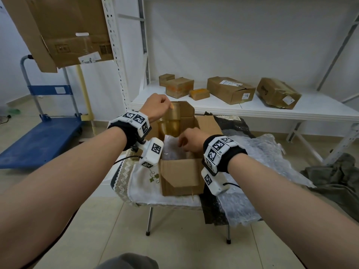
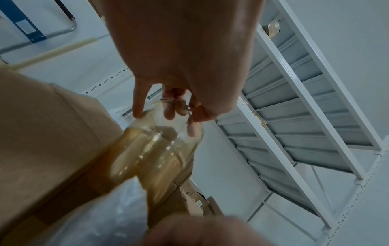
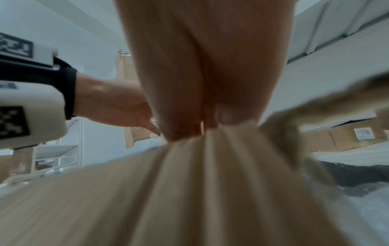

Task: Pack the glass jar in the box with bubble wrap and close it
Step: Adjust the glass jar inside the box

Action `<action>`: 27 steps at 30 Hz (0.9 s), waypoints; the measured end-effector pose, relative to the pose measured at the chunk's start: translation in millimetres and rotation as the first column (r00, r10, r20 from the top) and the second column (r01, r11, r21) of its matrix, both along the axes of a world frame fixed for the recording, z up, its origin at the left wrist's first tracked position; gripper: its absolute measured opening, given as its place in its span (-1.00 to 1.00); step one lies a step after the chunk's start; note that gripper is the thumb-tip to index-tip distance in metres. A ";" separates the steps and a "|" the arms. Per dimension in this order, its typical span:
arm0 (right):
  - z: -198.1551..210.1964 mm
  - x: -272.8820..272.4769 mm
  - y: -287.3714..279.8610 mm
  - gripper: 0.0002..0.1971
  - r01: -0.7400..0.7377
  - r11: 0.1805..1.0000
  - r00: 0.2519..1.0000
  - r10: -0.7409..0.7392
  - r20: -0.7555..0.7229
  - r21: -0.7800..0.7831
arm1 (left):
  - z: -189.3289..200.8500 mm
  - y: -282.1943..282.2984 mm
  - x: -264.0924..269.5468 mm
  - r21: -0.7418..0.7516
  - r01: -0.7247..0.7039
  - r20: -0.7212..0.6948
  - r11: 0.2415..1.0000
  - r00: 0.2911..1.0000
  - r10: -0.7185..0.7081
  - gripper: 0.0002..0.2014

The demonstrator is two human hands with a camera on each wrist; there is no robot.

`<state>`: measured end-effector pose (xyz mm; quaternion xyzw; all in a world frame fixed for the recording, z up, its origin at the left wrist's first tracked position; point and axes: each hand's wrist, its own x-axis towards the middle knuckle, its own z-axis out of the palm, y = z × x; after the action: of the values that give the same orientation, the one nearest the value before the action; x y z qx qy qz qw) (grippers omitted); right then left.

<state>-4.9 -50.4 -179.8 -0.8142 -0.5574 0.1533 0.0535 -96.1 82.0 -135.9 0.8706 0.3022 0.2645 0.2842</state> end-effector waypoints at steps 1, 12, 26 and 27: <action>-0.2 -2.7 -0.5 -0.63 -0.022 0.994 0.999 0.025 0.030 -0.108 | 0.8 -1.1 0.6 0.006 -0.004 0.016 1.000 1.000 0.003 -0.66; 15.8 8.2 10.3 -0.46 0.504 0.833 0.562 -0.115 -0.819 0.228 | 17.1 -13.3 0.9 -0.033 0.050 0.193 0.998 0.980 -0.042 -0.73; 7.3 15.1 -2.1 0.23 0.423 0.898 0.791 -0.303 -0.531 0.119 | 4.7 0.9 3.2 -0.040 0.186 -0.742 0.982 0.652 -0.154 -0.61; 5.5 15.2 0.4 0.26 0.412 0.905 0.799 -0.304 -0.519 0.103 | 4.3 1.8 5.1 -0.018 0.198 -0.786 0.980 0.603 -0.136 -0.61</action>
<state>10.3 -50.0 -174.3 -0.8286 -0.3732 0.2822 0.3074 -91.0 83.8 -131.6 0.9323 0.3037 -0.1584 0.1165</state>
